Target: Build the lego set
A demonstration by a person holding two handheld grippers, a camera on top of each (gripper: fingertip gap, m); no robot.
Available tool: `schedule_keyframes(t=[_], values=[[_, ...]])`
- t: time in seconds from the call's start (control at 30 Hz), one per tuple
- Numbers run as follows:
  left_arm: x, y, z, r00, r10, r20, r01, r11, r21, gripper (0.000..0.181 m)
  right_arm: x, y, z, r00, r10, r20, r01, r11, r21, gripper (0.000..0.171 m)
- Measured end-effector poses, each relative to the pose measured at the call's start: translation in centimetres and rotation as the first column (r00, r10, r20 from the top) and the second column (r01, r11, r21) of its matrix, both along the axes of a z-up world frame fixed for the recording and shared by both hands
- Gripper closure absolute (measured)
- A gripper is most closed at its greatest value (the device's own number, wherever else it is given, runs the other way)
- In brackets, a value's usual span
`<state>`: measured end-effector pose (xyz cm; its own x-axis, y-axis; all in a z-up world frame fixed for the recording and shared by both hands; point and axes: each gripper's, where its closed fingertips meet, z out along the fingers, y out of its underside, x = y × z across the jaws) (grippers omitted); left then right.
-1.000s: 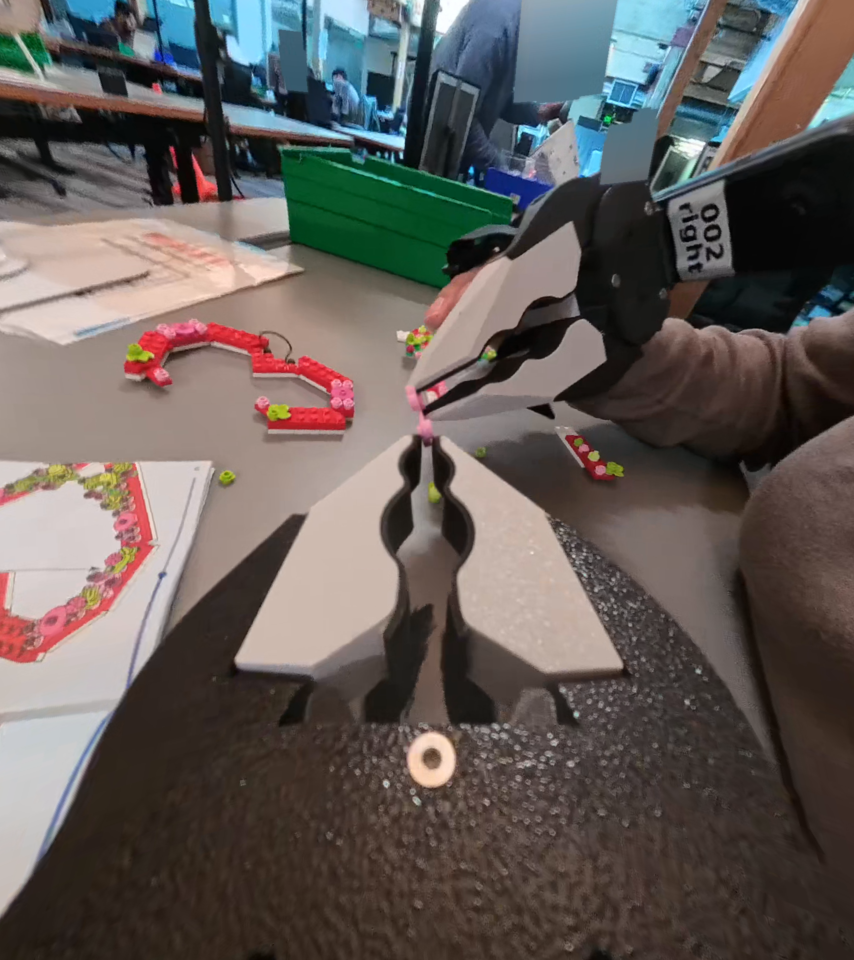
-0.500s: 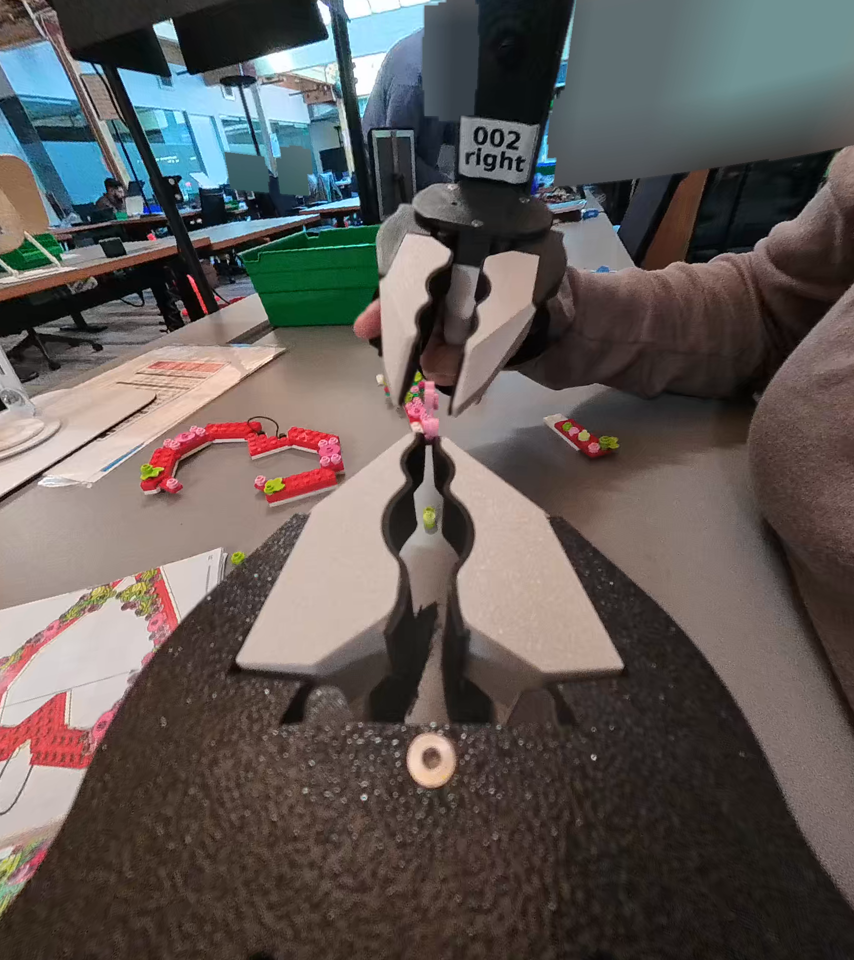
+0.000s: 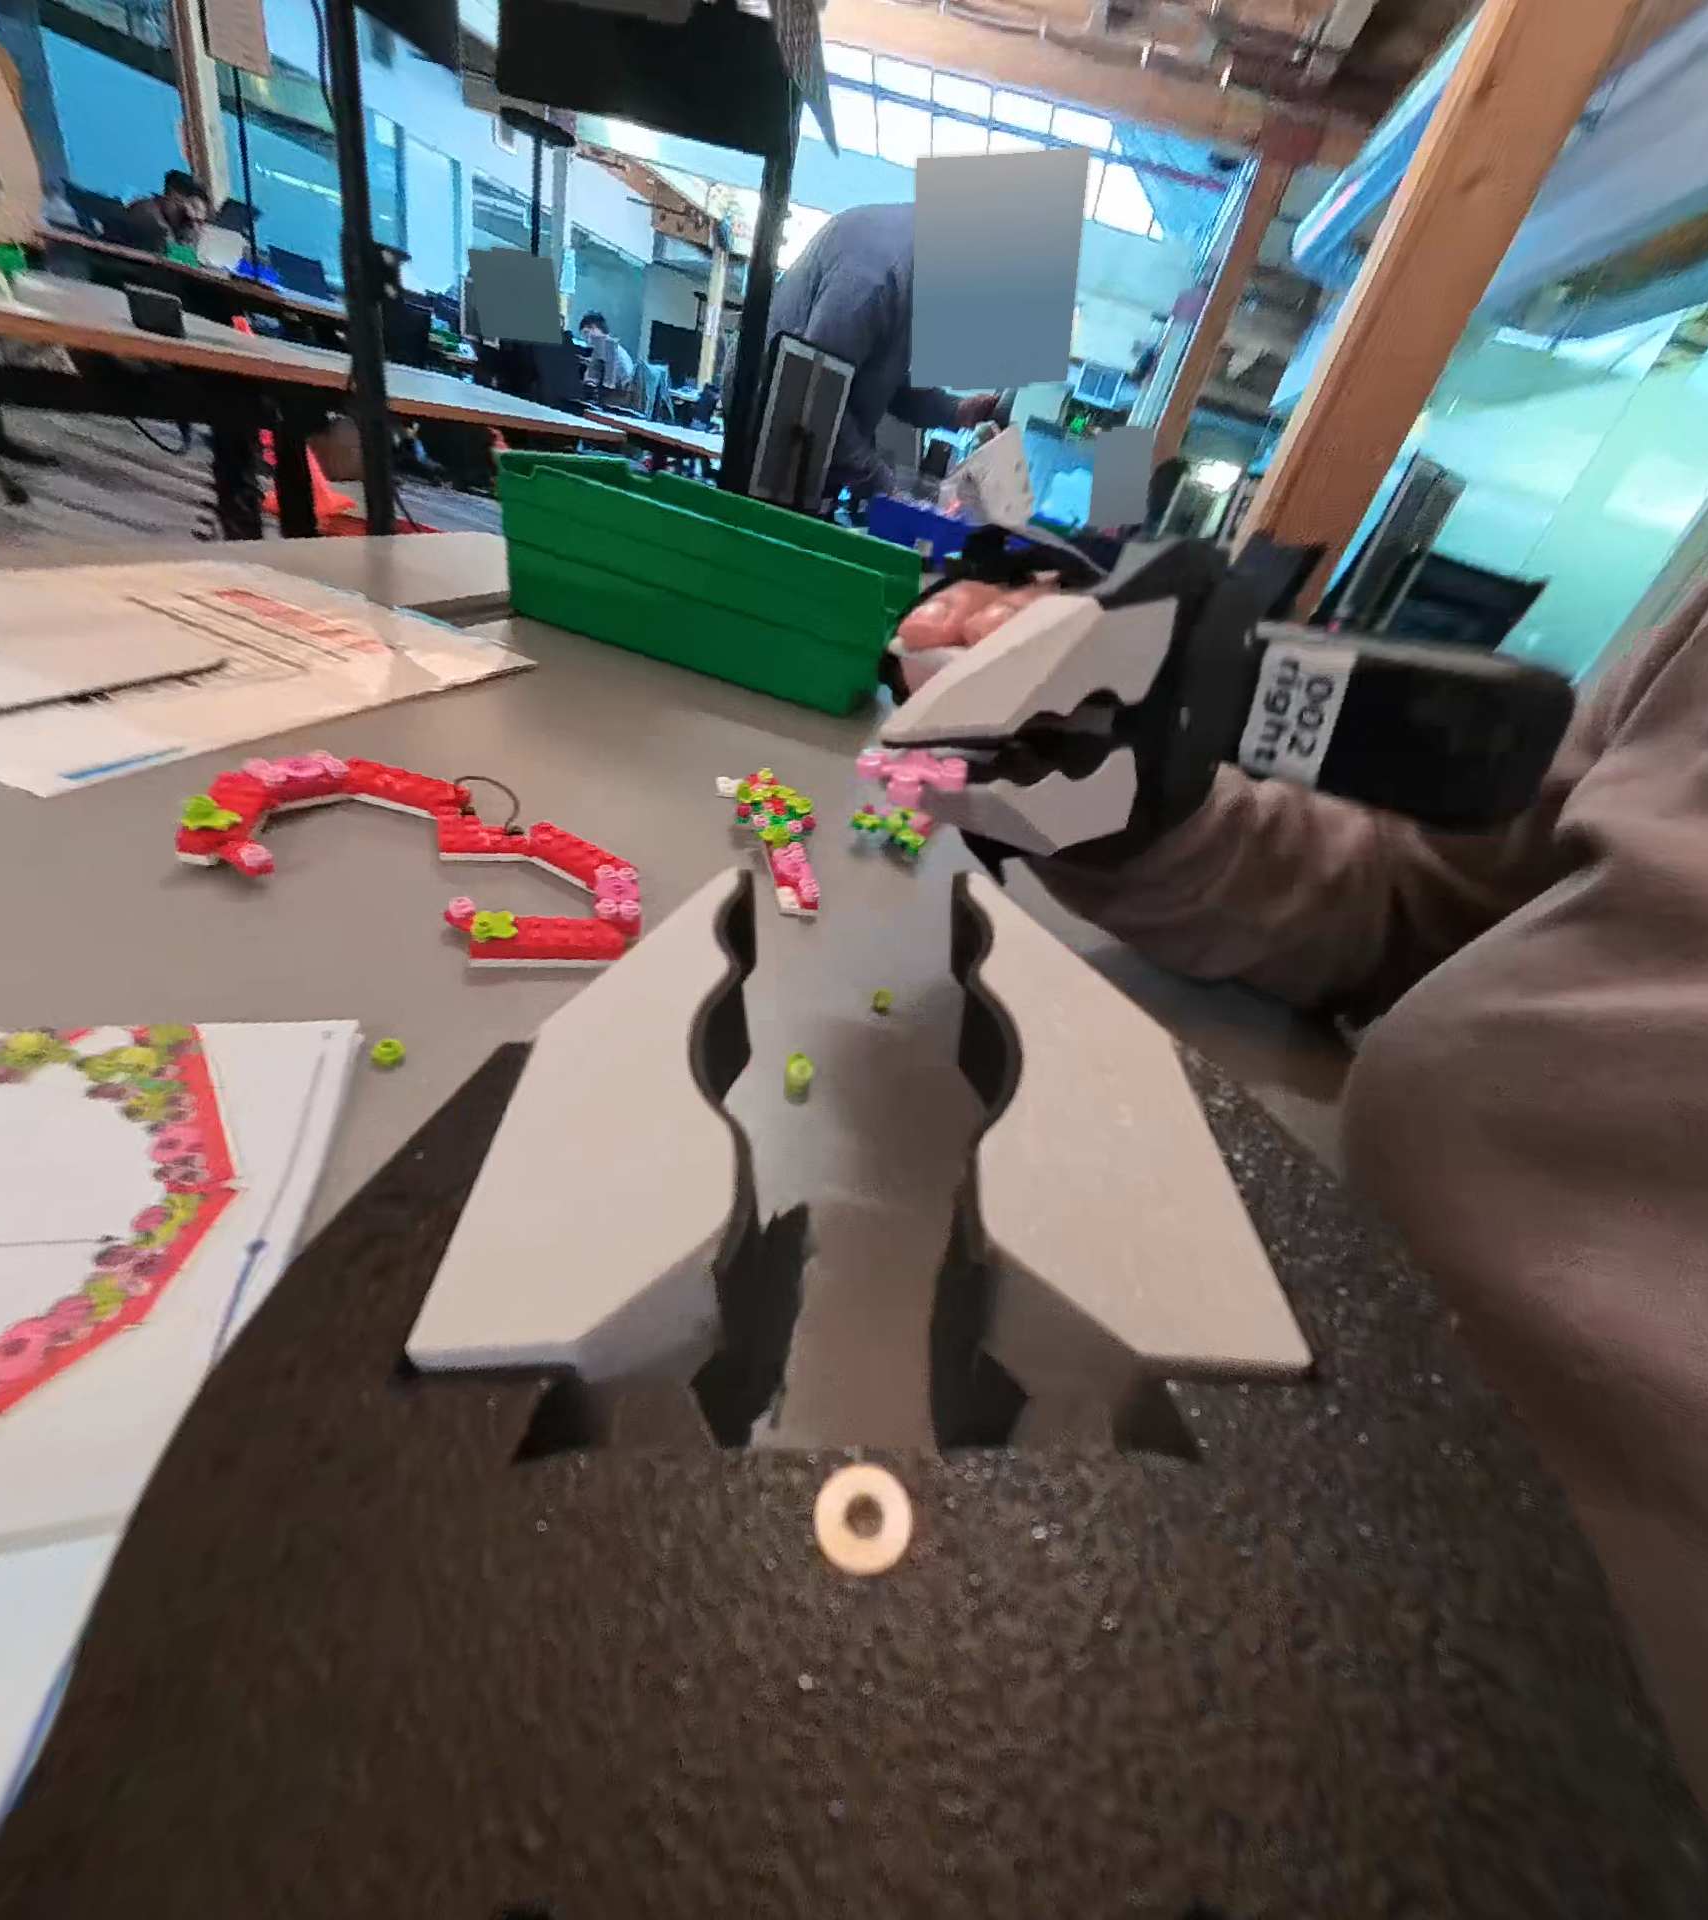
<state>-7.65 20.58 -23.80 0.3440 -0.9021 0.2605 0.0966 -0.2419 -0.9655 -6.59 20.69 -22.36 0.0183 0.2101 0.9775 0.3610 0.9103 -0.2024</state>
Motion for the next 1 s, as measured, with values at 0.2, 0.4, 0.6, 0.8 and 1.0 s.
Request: schedule_keyframes(t=[0.2,0.4,0.6,0.8,1.0], values=[[0.8,-0.5,0.2,0.986,-0.066,0.152,0.095,0.977,-0.192,0.153,0.0,-0.3,0.0,0.999,-0.042,0.022,0.034,0.954,0.297,0.168],[0.8,-0.5,0.2,0.97,-0.085,0.227,0.147,0.95,-0.276,0.156,-0.4,-0.5,-0.5,0.999,-0.048,0.017,0.039,0.937,0.347,0.168],[0.7,-0.7,0.5,0.966,-0.098,0.238,0.161,0.952,-0.262,0.169,-0.4,-0.5,-0.7,0.998,-0.056,0.023,0.043,0.925,0.377,0.168],[0.1,0.0,0.7,0.963,-0.053,0.265,0.13,0.951,-0.282,0.161,-0.5,-0.4,-1.1,0.998,-0.053,0.038,0.035,0.924,0.38,0.168],[0.2,0.2,-0.1,0.971,-0.049,0.235,0.122,0.942,-0.312,0.164,-0.8,-0.6,-1.4,0.998,-0.049,0.047,0.027,0.922,0.387,0.168]])
